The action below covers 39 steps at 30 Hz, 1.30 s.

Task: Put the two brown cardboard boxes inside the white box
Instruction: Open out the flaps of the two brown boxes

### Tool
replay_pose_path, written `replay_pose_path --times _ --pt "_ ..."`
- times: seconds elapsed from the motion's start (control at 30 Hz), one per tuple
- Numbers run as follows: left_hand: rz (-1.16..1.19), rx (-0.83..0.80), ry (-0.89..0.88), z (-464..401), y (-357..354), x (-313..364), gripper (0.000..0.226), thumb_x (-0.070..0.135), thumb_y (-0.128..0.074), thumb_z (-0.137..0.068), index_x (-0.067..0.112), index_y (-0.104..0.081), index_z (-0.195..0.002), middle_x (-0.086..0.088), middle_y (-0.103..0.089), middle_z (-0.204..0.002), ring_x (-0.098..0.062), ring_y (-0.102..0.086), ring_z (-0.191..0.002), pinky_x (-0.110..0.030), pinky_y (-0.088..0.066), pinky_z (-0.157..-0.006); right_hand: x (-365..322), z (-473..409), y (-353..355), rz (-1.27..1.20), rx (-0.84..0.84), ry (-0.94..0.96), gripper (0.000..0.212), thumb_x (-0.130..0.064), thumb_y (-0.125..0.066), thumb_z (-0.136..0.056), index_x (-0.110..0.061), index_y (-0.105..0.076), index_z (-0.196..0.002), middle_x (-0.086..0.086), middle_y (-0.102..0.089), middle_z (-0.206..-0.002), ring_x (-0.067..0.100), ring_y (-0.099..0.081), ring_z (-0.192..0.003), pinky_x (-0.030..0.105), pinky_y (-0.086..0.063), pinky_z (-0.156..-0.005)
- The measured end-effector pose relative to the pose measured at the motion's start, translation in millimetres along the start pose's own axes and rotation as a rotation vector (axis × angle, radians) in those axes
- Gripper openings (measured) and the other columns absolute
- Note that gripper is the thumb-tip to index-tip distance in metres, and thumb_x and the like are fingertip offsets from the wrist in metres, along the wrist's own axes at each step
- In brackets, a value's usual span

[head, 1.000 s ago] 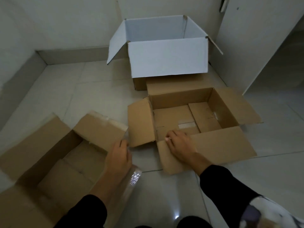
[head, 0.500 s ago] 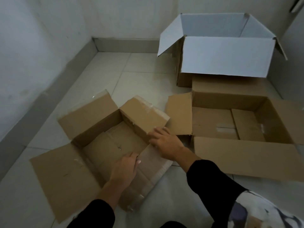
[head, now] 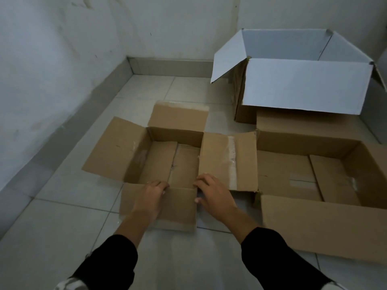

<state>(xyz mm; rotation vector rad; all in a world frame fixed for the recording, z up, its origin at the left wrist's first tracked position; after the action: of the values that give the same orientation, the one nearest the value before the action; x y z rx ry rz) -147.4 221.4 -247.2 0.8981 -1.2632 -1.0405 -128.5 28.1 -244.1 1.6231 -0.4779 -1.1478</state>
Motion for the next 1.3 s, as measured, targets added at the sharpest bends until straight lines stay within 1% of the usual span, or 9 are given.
replay_pose_path --times 0.17,0.27,0.37,0.47,0.6,0.8,0.9,1.17,1.3 --pt "0.049 0.068 0.056 -0.2 6.7 21.1 0.035 -0.001 -0.044 -0.089 0.012 -0.054 -0.119 -0.013 -0.06 -0.123 -0.031 -0.055 -0.11 -0.04 -0.046 -0.09 17.7 16.0 26.6 -0.044 0.101 -0.071 0.033 -0.013 -0.056 -0.085 -0.01 -0.052 -0.118 0.007 -0.052 -0.124 0.024 -0.048 -0.113 0.034 -0.043 -0.097" --pt "0.114 0.099 0.025 1.3 13.3 51.5 0.03 0.0 -0.047 -0.089 0.013 -0.054 -0.115 -0.012 -0.061 -0.119 -0.029 -0.057 -0.107 -0.04 -0.048 -0.087 41.8 36.8 44.8 0.043 0.169 -0.249 0.044 0.002 -0.052 -0.077 -0.008 -0.048 -0.12 0.011 -0.049 -0.126 0.028 -0.047 -0.112 0.036 -0.042 -0.093" --pt "0.197 0.079 -0.105 3.7 12.9 93.5 0.022 0.009 -0.044 -0.093 0.01 -0.055 -0.113 -0.014 -0.061 -0.116 -0.027 -0.057 -0.102 -0.034 -0.046 -0.085 61.6 52.8 53.8 0.14 0.015 -0.415 0.04 0.0 -0.053 -0.084 -0.005 -0.041 -0.122 0.014 -0.043 -0.129 0.029 -0.046 -0.115 0.039 -0.047 -0.091" --pt "0.223 0.057 -0.217 3.8 7.6 136.0 0.03 0.01 -0.038 -0.096 0.009 -0.051 -0.123 -0.012 -0.056 -0.128 -0.024 -0.051 -0.115 -0.027 -0.04 -0.093 72.0 54.9 59.6 0.366 -0.11 -0.359 0.031 -0.01 -0.047 -0.093 -0.001 -0.042 -0.121 0.017 -0.048 -0.124 0.032 -0.052 -0.112 0.043 -0.051 -0.086" --pt "0.185 -0.01 -0.187 -6.5 -4.9 157.2 0.037 0.004 -0.037 -0.093 0.007 -0.045 -0.13 -0.012 -0.047 -0.136 -0.025 -0.045 -0.123 -0.034 -0.037 -0.106 80.1 46.2 61.8 0.421 -0.135 -0.266 0.027 -0.006 -0.04 -0.095 0.005 -0.041 -0.12 0.023 -0.05 -0.122 0.038 -0.061 -0.101 0.045 -0.054 -0.079" --pt "0.352 0.179 -0.059 -20.2 -5.0 147.2 0.028 0.004 -0.042 -0.093 0.004 -0.054 -0.118 -0.015 -0.056 -0.124 -0.029 -0.054 -0.108 -0.027 -0.039 -0.084 95.6 66.5 65.3 0.13 0.066 -0.423 0.032 -0.009 -0.038 -0.093 -0.004 -0.034 -0.124 0.02 -0.057 -0.115 0.039 -0.063 -0.096 0.044 -0.051 -0.076" --pt "0.377 0.117 -0.093 -19.9 -11.0 147.9 0.027 0.006 -0.043 -0.094 0.002 -0.058 -0.115 -0.019 -0.059 -0.121 -0.032 -0.056 -0.107 -0.027 -0.041 -0.085 98.5 75.7 67.1 -0.1 0.208 -0.535 0.036 -0.015 -0.034 -0.097 -0.007 -0.03 -0.131 0.021 -0.065 -0.105 0.039 -0.064 -0.091 0.044 -0.051 -0.078" --pt "0.625 0.121 -0.172 -12.2 -2.4 196.5 0.04 0.036 -0.035 -0.095 0.008 -0.063 -0.098 -0.012 -0.068 -0.096 -0.024 -0.061 -0.092 -0.037 -0.05 -0.083 95.2 92.2 63.9 -0.429 0.434 -0.496 0.024 -0.029 -0.057 -0.088 -0.021 -0.063 -0.11 0.002 -0.072 -0.105 0.019 -0.066 -0.093 0.032 -0.055 -0.079" --pt "0.578 0.178 -0.177 -25.5 6.6 224.3 0.029 0.036 -0.046 -0.093 0.015 -0.053 -0.074 0.003 -0.055 -0.064 -0.01 -0.052 -0.06 -0.013 -0.041 -0.054 106.4 102.1 60.3 -0.398 0.386 -0.469 0.022 -0.022 -0.05 -0.09 -0.022 -0.064 -0.107 0.002 -0.071 -0.107 0.019 -0.065 -0.093 0.034 -0.054 -0.08"
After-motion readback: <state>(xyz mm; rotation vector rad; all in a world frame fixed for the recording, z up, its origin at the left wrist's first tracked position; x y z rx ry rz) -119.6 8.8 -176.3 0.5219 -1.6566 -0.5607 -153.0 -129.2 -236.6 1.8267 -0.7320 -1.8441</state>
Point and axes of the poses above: each hand's wrist, its own z-axis away from the middle knuckle, its own y-axis out of the back of the hand, x = y × z, the point moved 2 cm from there along -z, towards the middle knuckle
